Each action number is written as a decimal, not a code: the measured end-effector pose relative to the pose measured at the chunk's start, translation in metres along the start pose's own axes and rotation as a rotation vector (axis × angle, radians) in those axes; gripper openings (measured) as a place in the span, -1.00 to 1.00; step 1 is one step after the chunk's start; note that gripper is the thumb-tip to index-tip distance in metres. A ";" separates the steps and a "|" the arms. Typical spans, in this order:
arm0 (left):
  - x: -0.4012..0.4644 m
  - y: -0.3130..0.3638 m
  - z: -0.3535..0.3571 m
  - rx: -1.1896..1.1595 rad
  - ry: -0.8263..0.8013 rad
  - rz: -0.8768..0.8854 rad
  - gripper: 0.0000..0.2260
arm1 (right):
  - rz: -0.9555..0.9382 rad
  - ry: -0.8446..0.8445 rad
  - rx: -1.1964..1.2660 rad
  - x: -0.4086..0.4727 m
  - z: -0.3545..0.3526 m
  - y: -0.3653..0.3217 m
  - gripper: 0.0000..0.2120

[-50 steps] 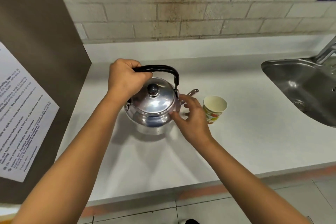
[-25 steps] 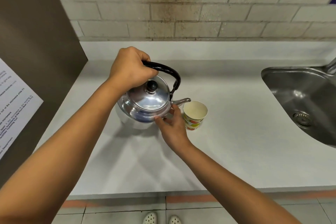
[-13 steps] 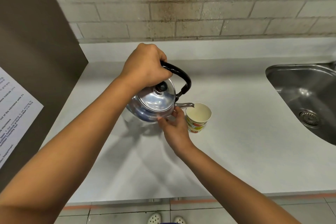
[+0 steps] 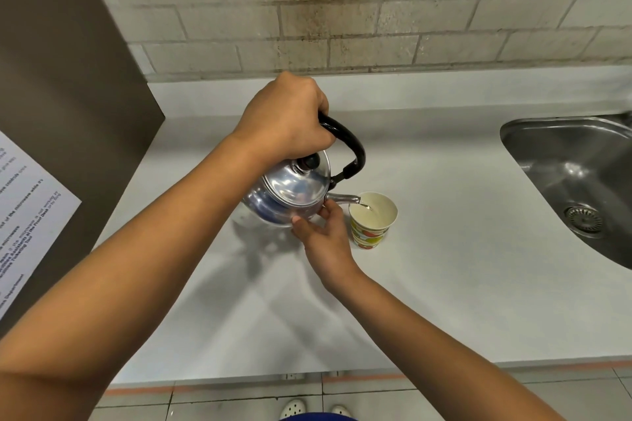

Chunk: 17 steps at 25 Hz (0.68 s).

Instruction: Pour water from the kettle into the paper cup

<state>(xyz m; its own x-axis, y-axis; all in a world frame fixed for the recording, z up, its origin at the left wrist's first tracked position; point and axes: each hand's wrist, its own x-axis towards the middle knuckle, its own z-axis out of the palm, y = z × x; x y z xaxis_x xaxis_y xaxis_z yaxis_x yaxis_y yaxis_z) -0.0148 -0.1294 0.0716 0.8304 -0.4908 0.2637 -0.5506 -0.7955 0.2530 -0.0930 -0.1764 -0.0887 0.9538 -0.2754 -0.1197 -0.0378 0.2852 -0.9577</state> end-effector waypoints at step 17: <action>0.005 0.009 -0.002 0.053 -0.004 0.034 -0.97 | 0.018 -0.038 0.050 -0.001 -0.002 -0.006 -0.61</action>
<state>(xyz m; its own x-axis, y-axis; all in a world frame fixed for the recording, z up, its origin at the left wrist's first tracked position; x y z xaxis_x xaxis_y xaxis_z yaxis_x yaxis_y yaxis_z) -0.0158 -0.1378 0.0766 0.8119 -0.5188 0.2678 -0.5730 -0.7961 0.1946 -0.0940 -0.1795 -0.0829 0.9637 -0.2352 -0.1259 -0.0411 0.3353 -0.9412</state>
